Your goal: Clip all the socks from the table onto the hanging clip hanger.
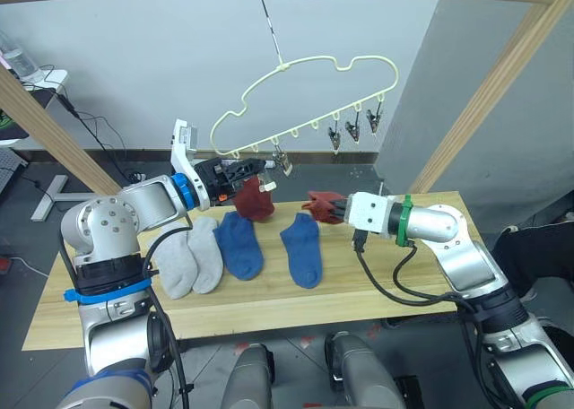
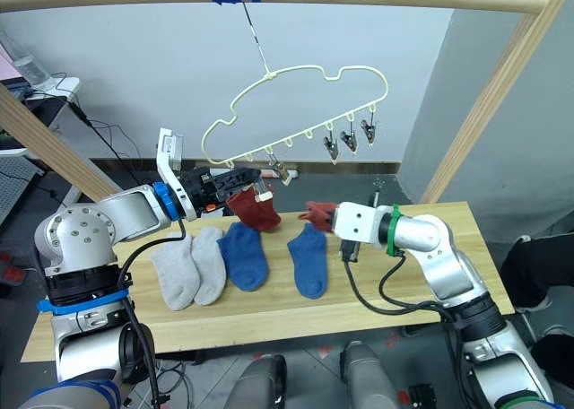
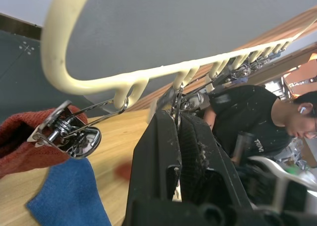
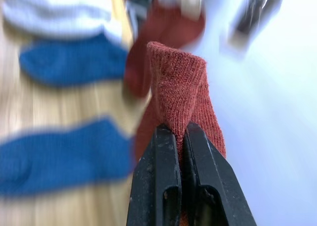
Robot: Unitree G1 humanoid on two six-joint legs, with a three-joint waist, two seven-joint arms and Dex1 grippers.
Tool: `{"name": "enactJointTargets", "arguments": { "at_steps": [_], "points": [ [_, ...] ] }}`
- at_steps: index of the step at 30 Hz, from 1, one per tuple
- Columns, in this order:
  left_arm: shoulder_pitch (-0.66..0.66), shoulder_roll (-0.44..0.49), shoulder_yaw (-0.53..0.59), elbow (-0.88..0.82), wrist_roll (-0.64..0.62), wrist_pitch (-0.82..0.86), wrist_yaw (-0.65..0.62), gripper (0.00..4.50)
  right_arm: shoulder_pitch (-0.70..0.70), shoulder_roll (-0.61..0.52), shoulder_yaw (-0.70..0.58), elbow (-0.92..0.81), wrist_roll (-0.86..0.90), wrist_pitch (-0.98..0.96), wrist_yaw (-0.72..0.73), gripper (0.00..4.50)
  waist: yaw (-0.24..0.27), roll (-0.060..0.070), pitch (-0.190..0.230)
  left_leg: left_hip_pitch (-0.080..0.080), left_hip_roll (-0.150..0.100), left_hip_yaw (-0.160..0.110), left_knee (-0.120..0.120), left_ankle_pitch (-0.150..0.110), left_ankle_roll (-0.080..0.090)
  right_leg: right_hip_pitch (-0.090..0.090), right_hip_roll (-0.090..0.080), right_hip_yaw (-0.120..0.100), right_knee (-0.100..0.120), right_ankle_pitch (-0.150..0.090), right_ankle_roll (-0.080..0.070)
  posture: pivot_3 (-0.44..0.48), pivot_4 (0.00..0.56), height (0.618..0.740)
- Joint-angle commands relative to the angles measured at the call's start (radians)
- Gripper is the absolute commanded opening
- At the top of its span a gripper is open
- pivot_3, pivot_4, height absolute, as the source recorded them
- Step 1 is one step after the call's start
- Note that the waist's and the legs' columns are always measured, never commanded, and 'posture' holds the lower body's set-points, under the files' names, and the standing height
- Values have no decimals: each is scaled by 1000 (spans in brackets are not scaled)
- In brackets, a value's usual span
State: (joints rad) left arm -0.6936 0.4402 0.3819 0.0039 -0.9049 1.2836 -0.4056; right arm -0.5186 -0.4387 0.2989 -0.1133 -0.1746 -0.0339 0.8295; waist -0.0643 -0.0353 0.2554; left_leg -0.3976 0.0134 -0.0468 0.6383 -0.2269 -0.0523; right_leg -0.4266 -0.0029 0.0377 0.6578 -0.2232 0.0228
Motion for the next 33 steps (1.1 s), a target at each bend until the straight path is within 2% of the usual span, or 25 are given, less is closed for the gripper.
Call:
{"name": "enactJointTargets", "arguments": {
  "at_steps": [1,15,24,33],
  "points": [
    [-11,-16,4,23,-19,40,22,0,-53,30,17,-7,-29,-60,-51,34,3,0,0,0,0,0,0,0,0,0,0,0,0,0,0,-14,262,740],
    [-57,-54,67,56,-82,101,75,0,-82,76,89,111,-111,-136,-117,34,12,-1,1,-2,0,-2,0,0,0,0,-1,0,-2,0,0,-17,255,740],
    [-123,-96,187,151,-145,167,191,0,-89,79,90,131,-128,-152,-143,34,11,-2,1,-2,0,-2,0,0,0,0,-1,0,-2,0,0,-27,251,740],
    [-115,-86,160,134,-156,208,190,0,-93,86,87,116,-136,-154,-182,34,9,-2,1,-2,0,-2,0,0,0,0,-1,0,-2,0,0,-37,248,740]
  ]
}}
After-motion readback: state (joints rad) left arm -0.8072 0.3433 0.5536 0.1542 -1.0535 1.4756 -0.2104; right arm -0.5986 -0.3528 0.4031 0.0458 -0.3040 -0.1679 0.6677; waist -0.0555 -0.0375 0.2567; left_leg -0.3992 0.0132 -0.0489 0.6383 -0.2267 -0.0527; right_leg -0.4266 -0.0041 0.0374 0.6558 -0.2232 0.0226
